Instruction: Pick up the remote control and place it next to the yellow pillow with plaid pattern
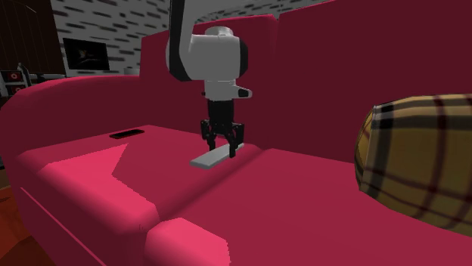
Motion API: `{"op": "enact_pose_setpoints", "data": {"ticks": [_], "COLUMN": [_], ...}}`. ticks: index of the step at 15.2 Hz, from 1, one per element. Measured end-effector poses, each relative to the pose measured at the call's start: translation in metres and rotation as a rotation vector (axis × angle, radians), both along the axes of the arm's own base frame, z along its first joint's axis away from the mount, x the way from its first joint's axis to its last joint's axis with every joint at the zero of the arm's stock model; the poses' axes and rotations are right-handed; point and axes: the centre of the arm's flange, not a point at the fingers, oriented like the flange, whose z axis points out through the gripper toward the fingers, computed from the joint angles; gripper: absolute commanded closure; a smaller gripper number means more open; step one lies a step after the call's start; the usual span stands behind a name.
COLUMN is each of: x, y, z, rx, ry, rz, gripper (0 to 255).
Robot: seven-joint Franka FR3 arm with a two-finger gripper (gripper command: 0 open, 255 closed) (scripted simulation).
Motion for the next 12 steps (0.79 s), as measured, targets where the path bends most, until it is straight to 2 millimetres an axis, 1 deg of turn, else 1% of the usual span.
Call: {"op": "enact_pose_setpoints", "data": {"ticks": [12], "x": [0.001], "y": [0.0], "z": [0.064], "rx": [0.0], "ry": [0.0], "rz": [0.0], "gripper": [255]}}
